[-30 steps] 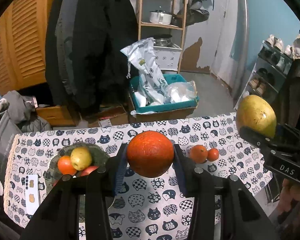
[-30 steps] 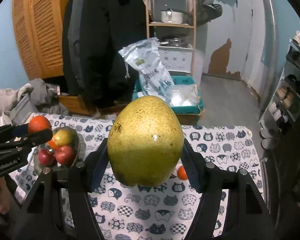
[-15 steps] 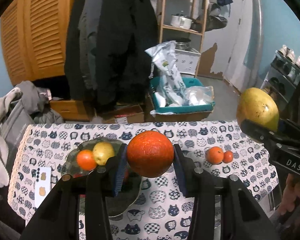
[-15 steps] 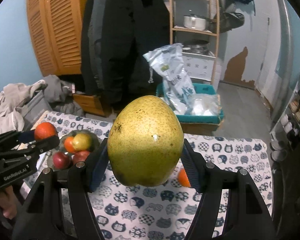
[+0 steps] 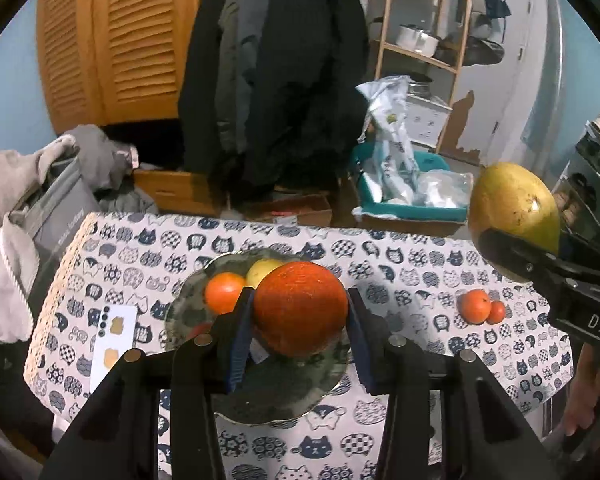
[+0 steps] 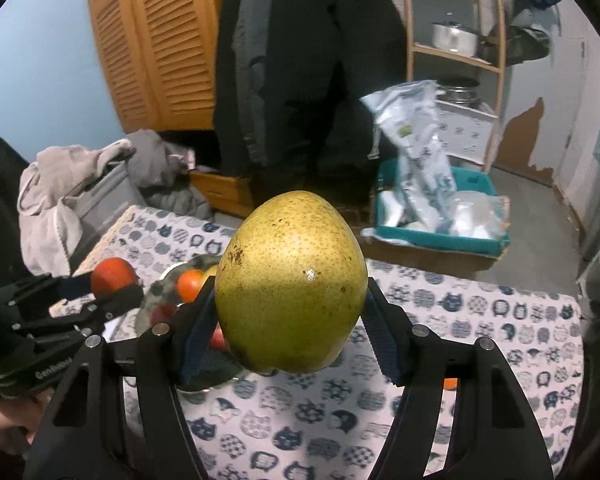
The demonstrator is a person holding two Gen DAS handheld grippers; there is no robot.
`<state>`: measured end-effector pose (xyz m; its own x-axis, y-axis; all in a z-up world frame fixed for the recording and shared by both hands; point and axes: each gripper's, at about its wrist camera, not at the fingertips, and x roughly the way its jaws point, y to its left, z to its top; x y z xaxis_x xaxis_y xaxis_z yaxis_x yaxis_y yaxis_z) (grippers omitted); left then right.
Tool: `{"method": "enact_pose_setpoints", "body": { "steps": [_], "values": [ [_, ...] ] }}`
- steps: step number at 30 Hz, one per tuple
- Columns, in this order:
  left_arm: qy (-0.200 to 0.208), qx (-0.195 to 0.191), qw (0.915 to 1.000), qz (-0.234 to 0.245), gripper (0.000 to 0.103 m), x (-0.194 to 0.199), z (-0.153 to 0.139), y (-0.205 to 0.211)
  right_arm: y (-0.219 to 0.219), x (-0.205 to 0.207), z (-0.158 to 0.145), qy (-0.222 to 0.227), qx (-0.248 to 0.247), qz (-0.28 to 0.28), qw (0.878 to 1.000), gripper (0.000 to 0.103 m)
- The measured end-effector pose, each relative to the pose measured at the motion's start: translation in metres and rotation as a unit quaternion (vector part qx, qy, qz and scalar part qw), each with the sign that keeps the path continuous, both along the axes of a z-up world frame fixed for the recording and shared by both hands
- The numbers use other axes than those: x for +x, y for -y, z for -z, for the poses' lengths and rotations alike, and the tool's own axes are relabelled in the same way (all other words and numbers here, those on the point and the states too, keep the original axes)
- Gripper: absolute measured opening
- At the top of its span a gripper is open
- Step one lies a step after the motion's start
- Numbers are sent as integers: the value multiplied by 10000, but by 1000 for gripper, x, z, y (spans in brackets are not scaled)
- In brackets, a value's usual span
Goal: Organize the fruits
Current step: 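Lower the orange and pear into the green bowl and open both grippers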
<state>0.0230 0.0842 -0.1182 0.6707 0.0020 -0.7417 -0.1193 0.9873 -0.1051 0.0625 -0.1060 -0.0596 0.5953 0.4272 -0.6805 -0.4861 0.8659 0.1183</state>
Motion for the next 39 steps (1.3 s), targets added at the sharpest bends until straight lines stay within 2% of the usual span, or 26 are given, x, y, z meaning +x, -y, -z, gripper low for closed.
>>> {"method": "enact_pose_setpoints", "body": {
  "steps": [13,23,31,33,36,39],
  "values": [
    [-694,-84,9975,-117,45,0,63,-43,-71,5,43,-521,-54,-573,9970,69],
    [-1215,-366,9919,-34,45,7,110,-52,-95,7,90,-1022,-236,-715,9919,69],
    [-1547,-489,9867,-111,45,10,134,-59,-101,11,121,-1326,-361,-745,9877,69],
    [-1570,-471,9864,-94,50,10,135,-58,-101,12,125,-1362,-379,-748,9871,69],
    [-1519,-367,9877,-63,67,10,133,-57,-102,13,130,-1402,-405,-742,9865,69],
    [-1546,-302,9875,-55,68,9,131,-59,-103,13,133,-1447,-413,-751,9857,69]
  ]
}}
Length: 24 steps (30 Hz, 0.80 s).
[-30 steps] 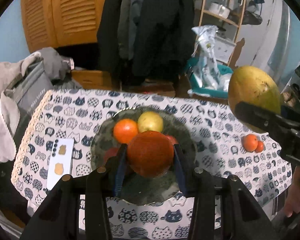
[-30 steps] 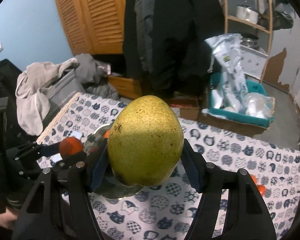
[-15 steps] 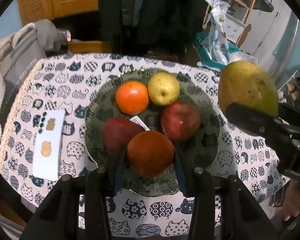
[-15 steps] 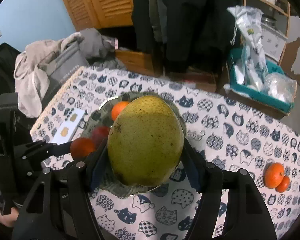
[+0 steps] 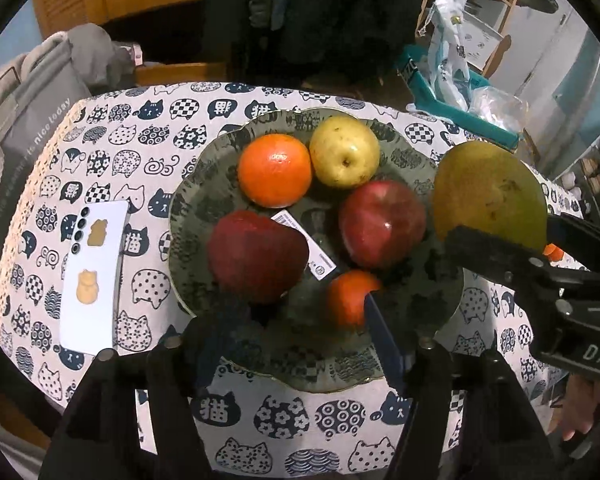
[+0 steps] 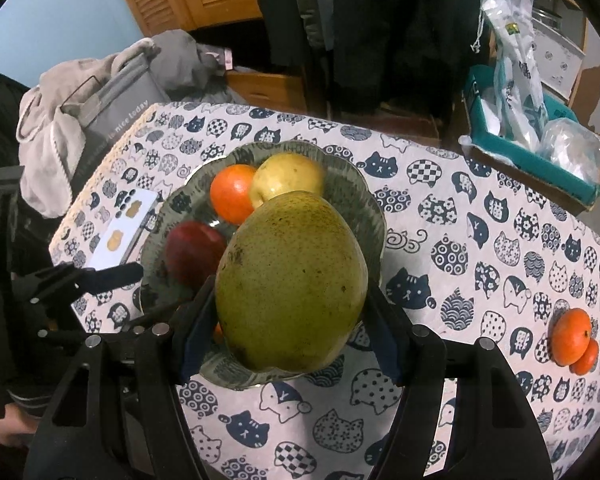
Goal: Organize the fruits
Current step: 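Lower the orange and pear into the green bowl and open both grippers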
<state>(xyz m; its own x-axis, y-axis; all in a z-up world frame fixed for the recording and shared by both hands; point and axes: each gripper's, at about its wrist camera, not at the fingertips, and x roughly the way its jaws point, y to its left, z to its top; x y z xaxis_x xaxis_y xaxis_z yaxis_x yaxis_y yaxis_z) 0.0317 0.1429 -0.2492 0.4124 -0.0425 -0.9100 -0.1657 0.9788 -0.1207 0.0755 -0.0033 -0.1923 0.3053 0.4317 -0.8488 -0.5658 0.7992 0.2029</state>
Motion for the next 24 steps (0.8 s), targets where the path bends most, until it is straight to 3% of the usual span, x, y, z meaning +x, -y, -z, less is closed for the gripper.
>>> {"method": "enact_pose_setpoints", "body": {
  "steps": [12,24],
  "values": [
    [-60,27,9962,-869,68,-23,-10,-51,-21,-7,15,-164,-76,-260,9995,69],
    [-75,112,9943,-1054,68,-33,-12,-64,-52,-16,38,-462,-392,-547,9967,70]
  ]
}}
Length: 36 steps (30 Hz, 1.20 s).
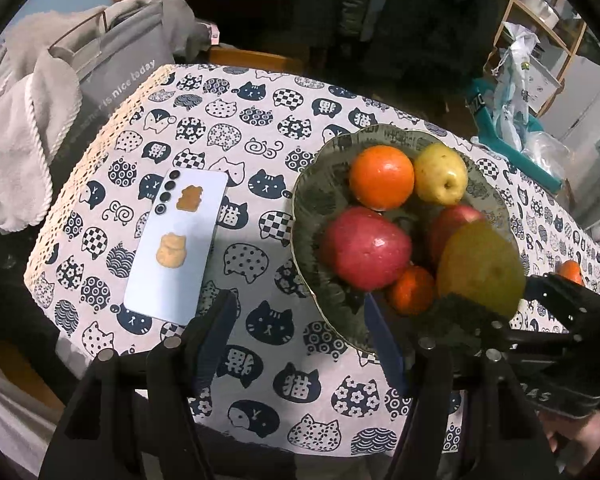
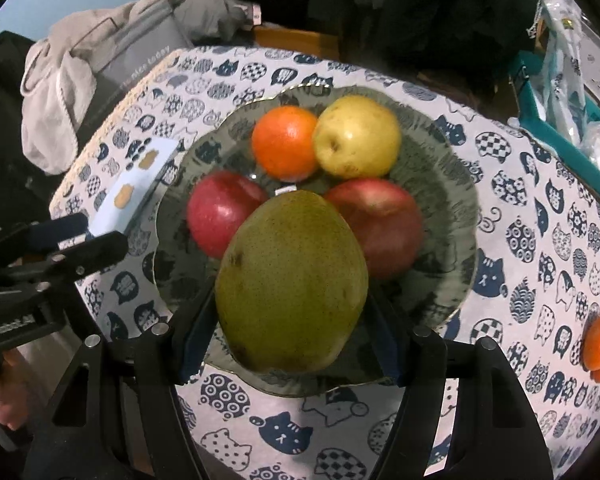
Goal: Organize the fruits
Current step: 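Lower the orange and pear into the green bowl and open both grippers, then raise both grippers from the bowl and move toward the two tangerines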
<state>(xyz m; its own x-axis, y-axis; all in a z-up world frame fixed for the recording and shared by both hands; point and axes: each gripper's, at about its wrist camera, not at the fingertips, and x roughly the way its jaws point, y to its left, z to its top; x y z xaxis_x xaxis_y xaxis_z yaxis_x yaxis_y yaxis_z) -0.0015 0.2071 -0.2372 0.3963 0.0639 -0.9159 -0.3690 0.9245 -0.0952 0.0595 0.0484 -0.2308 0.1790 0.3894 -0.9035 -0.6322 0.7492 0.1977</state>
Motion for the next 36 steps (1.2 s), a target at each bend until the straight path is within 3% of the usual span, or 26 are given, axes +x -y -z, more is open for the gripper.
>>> {"method": "enact_pose_setpoints", "body": {
  "steps": [5,14,28,36],
  "values": [
    [7,50,10000,-21,68,-2,-4,0,-2,-2,-13,270,93,-27,9996,81],
    [315,102,9995,10,68,-4,-28,5,20,10,-41,411,282,400,9980,81],
    [1152,337,9921,352,74,-3,-94,45,81,11,-118,1306,380,1110,9845,81],
    [1517,426,9861,531,80,-3,-122,68,118,6,-145,1714,326,1416,9744,81]
  ]
}}
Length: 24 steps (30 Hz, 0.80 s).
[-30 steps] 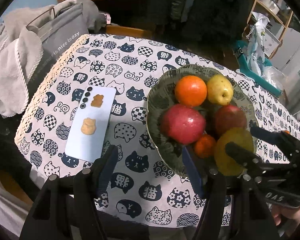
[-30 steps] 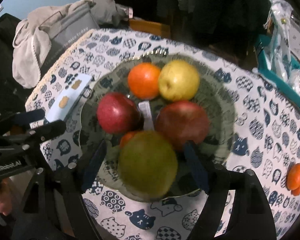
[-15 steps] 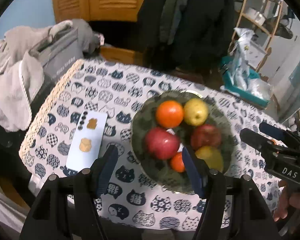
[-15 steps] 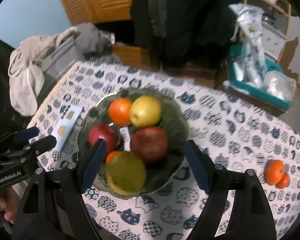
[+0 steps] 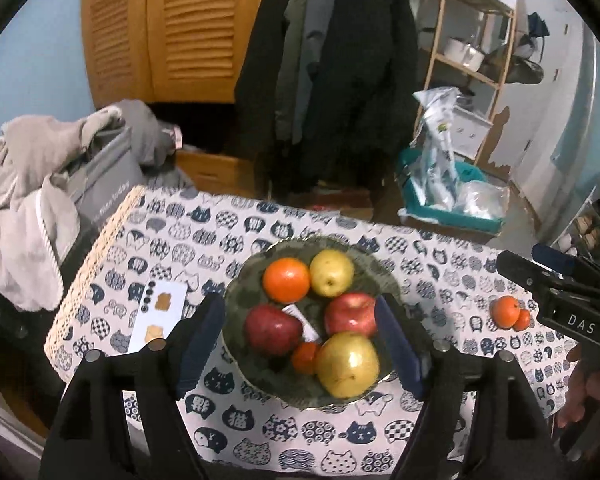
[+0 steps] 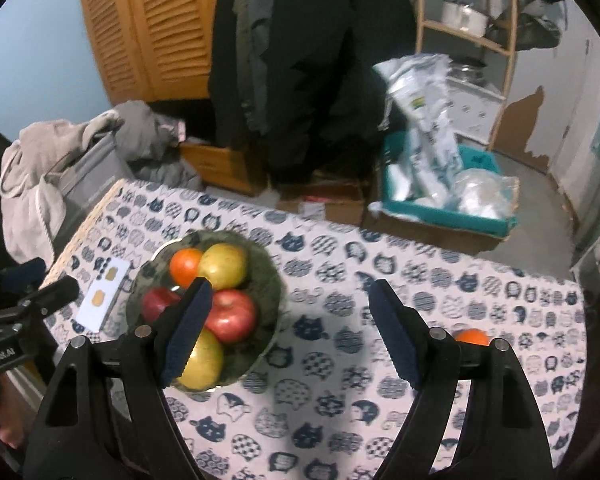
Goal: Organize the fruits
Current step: 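Raise both grippers from the bowl and move toward the two tangerines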
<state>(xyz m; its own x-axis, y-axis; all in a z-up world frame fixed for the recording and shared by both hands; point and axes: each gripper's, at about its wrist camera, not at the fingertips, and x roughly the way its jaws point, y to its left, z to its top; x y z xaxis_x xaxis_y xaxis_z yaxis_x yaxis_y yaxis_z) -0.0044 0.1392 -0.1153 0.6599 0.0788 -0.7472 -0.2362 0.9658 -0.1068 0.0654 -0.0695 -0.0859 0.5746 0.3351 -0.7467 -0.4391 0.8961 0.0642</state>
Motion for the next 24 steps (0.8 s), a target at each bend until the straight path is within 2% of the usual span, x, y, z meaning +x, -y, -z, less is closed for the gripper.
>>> {"method": "enact_pose_setpoints", "body": {
  "steps": [8,10,16,24],
  "values": [
    [290,-52,9995,135,84,0,-24,20,37,-12,-26,376,4,184,9991,81],
    [384,-29,9991,183,87,0,-31,27,47,-14,-35,438,74,236,9987,85],
    [591,28,9977,318,87,2,-47,45,75,-23,-58,726,200,375,9965,86],
    [738,49,9962,457,89,7,-60,68,109,-30,-72,1026,105,644,9926,88]
  ]
}}
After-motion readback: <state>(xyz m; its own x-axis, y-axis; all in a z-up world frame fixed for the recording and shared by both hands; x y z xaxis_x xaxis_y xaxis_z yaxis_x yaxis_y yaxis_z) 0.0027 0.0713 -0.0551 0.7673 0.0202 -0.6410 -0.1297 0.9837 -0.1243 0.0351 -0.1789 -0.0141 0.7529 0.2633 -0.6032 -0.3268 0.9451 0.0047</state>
